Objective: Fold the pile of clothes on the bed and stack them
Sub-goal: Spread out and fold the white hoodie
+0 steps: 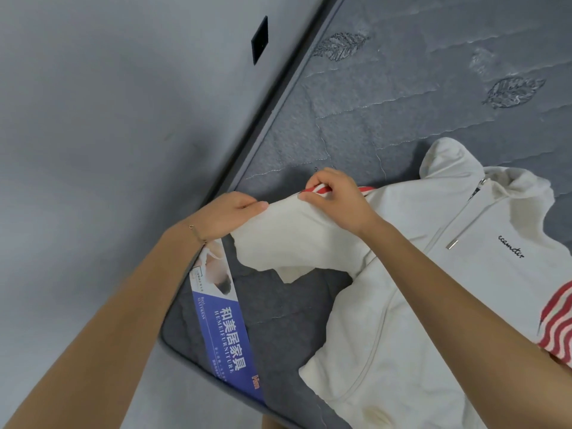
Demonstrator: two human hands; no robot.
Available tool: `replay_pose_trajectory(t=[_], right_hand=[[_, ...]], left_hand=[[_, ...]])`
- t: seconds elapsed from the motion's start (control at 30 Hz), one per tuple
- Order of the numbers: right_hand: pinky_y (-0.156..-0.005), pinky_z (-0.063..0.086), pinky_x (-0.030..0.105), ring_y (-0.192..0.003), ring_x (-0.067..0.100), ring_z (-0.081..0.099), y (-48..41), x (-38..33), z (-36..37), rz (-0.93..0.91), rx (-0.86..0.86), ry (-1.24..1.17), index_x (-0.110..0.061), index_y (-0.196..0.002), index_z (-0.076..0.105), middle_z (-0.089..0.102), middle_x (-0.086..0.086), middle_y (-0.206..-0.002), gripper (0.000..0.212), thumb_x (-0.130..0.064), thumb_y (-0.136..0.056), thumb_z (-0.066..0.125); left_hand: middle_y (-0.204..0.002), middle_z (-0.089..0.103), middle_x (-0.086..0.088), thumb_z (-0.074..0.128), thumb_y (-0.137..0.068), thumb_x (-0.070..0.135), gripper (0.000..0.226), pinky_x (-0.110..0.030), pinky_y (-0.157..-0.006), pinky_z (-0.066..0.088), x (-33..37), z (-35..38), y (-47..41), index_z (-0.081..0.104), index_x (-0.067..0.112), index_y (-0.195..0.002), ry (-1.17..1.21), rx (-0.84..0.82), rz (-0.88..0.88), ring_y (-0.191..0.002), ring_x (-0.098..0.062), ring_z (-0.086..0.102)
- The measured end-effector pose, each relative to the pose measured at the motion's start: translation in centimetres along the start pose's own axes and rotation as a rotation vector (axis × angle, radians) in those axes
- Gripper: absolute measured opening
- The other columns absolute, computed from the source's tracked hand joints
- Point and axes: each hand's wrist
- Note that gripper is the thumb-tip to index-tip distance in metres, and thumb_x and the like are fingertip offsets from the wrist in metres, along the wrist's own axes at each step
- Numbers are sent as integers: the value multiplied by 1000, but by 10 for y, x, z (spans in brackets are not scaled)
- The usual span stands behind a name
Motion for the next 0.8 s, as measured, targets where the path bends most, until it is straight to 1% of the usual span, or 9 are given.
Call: replay_pose_trajectory(t=[0.07,0.17,0.23,0.4,0.5,0.6,0.67,0.7,0.8], right_hand=[[-95,44,34,-88,6,54,2,-2,3,-2,46,-26,-22,-86,62,56,-18,-87,9,-26,-88,71],[-86,43,19,-85,2,53,7,-6,1,5,80,-101,-22,-84,61,56,-16,-86,10,-21,-88,70],[-78,40,10,-81,-2,53,11,-7,-1,28,59,-140,-22,-82,61,57,-15,-85,12,-19,-88,71],[-68,38,7,-67,-6,52,7,-6,-7,102,93,-207,-25,-74,59,58,-22,-71,19,-21,-88,71],[-72,42,14,-67,-5,52,2,-7,-9,120,171,-196,-28,-72,57,58,-22,-71,22,-24,-88,71],[-91,47,34,-80,2,55,1,0,-5,103,207,-79,-33,-74,58,59,-20,-80,19,-29,-87,71],[-96,44,44,-91,11,55,3,7,-1,81,207,25,-30,-83,63,60,-16,-89,9,-31,-88,71],[-96,43,45,-95,14,53,4,11,2,66,211,87,-27,-90,67,60,-12,-94,6,-31,-88,70],[-97,39,42,-106,24,51,6,22,8,53,208,242,-21,-110,69,61,1,-111,21,-28,-91,67]], left_hand=[[-76,57,-4,46,-103,32,42,-26,-67,38,-3,-4,3,62,-4,-88,-64,-46,-12,-69,-11,49],[-72,47,1,47,-102,25,33,-26,-62,33,-6,-11,7,53,5,-78,-242,-117,8,-65,-10,42],[-66,44,4,50,-101,25,33,-29,-62,32,-9,-15,11,50,10,-72,-269,-64,62,-61,-10,39],[-67,57,9,52,-93,46,32,-31,-63,41,6,-27,23,58,26,-69,-208,135,215,-62,-8,49],[-76,64,9,52,-89,51,31,-33,-70,43,13,-28,16,63,25,-76,-205,233,225,-76,-14,59],[-88,67,14,55,-96,42,20,-30,-76,43,-1,-19,1,67,28,-89,-272,356,214,-87,-13,60],[-91,69,8,52,-98,41,26,-33,-76,45,-16,-8,-10,70,23,-94,-327,417,207,-88,-17,61],[-91,69,5,48,-97,44,31,-36,-77,46,-24,-3,-15,70,22,-95,-341,450,218,-87,-21,61],[-98,66,-6,46,-92,42,36,-46,-85,46,-41,5,-27,72,20,-102,-367,548,222,-93,-31,59]])
Point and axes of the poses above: each hand's wrist, its own y-axis away from the middle knuckle, its own z-axis out of the palm, x = y × z
